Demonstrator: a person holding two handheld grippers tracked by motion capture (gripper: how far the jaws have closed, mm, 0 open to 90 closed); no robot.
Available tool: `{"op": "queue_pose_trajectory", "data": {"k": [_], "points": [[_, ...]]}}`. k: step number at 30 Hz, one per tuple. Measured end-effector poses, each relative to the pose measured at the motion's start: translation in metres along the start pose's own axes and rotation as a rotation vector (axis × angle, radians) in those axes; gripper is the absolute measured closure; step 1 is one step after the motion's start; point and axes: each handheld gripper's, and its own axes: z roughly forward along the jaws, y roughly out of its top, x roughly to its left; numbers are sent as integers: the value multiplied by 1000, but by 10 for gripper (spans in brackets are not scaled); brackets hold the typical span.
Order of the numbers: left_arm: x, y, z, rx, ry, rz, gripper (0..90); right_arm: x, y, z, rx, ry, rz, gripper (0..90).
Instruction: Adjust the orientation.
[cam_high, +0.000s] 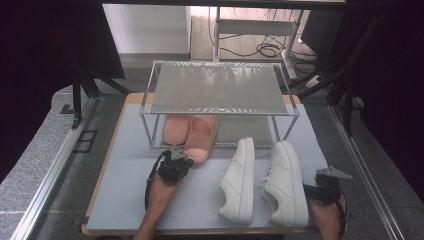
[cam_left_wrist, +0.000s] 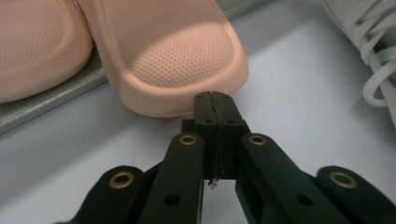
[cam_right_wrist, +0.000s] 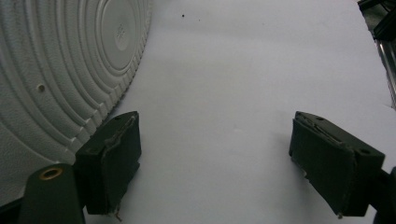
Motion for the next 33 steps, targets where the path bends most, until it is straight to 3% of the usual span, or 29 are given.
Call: {"op": "queue_pose_trajectory", "data": {"k": [33], "points": [[24, 31, 37, 16, 34, -20, 896, 0, 0, 0, 0, 0, 0, 170]]}}
